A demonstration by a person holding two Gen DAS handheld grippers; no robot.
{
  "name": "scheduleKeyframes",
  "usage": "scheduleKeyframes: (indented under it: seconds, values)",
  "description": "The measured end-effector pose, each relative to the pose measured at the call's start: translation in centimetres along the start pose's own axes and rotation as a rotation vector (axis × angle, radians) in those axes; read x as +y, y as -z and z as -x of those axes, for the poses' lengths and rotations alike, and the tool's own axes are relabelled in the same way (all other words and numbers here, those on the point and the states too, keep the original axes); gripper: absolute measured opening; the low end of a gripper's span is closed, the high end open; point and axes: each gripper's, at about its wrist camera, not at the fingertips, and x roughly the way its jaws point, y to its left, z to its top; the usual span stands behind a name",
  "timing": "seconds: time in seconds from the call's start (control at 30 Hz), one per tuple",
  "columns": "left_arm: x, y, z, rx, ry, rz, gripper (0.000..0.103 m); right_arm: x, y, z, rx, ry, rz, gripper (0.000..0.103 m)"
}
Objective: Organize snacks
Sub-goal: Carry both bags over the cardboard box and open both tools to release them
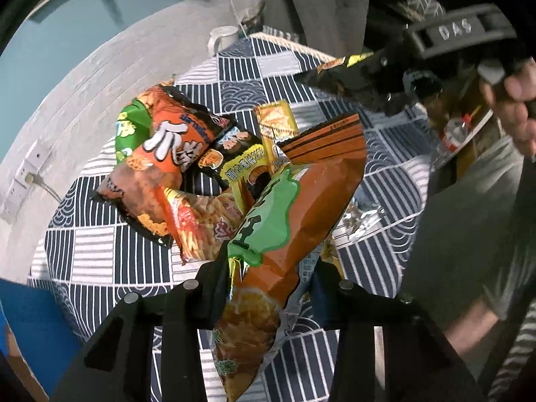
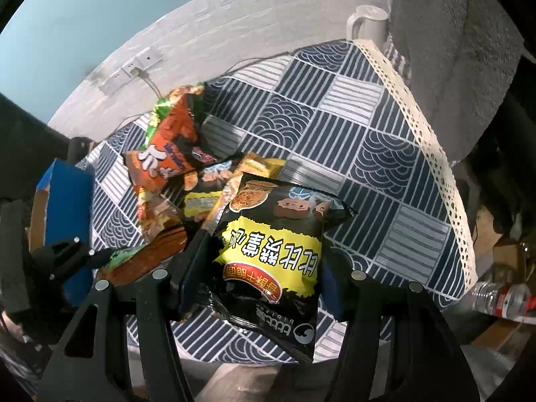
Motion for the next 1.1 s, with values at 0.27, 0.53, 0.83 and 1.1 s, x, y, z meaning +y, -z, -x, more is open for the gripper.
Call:
scheduleKeyframes:
  seconds: [0.27,0.53,0.83,1.1]
  values:
    - [1.8,0.8,3.4,-0.015,-0.024,0.118,0.041,2.9,-0.3,1.4,-0.035,-0.006,0.056,0.060]
    - [3.5,2.1,6.2,-0.032,-0.082,0.212,0.041,6.0,-0.4,2.2,-0.047,-0.020,0.109,0.060]
    - [6.2,4.1,10.3,-0.076,-0.131,0.349,0.041,9.9,-0.3,3.0,-0.066,-0.045,0.174,0.060]
    - [9.7,6.6,14.1,-0.139,-0.200,0.443,0.041,14.4,-0.4,3.8,-0.089,-0.071,0.259,0.060]
